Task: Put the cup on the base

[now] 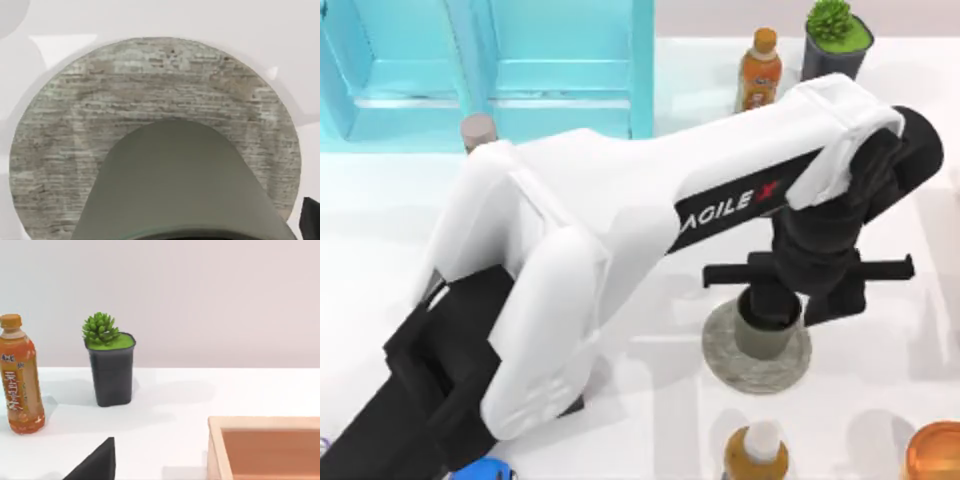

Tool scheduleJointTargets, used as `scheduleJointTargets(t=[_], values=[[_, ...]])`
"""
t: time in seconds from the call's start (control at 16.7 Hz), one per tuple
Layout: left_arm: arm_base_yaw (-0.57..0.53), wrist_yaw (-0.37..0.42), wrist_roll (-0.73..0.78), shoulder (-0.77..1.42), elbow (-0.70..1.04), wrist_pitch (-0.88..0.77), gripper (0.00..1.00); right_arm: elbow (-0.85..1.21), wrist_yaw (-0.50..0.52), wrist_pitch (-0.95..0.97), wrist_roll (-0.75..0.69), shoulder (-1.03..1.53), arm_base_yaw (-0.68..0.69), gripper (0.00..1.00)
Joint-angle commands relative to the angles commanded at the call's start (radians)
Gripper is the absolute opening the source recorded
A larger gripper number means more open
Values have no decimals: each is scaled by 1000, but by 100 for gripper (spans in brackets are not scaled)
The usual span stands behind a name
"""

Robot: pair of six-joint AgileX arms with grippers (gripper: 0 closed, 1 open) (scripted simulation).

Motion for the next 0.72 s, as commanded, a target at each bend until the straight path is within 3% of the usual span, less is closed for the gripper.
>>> scheduleJointTargets(t=[0.36, 0.72], values=[[0, 0, 0, 0, 0, 0, 98, 0, 0, 0, 0, 0, 0, 100], [0, 0, 0, 0, 0, 0, 100, 0, 0, 0, 0, 0, 0, 100]])
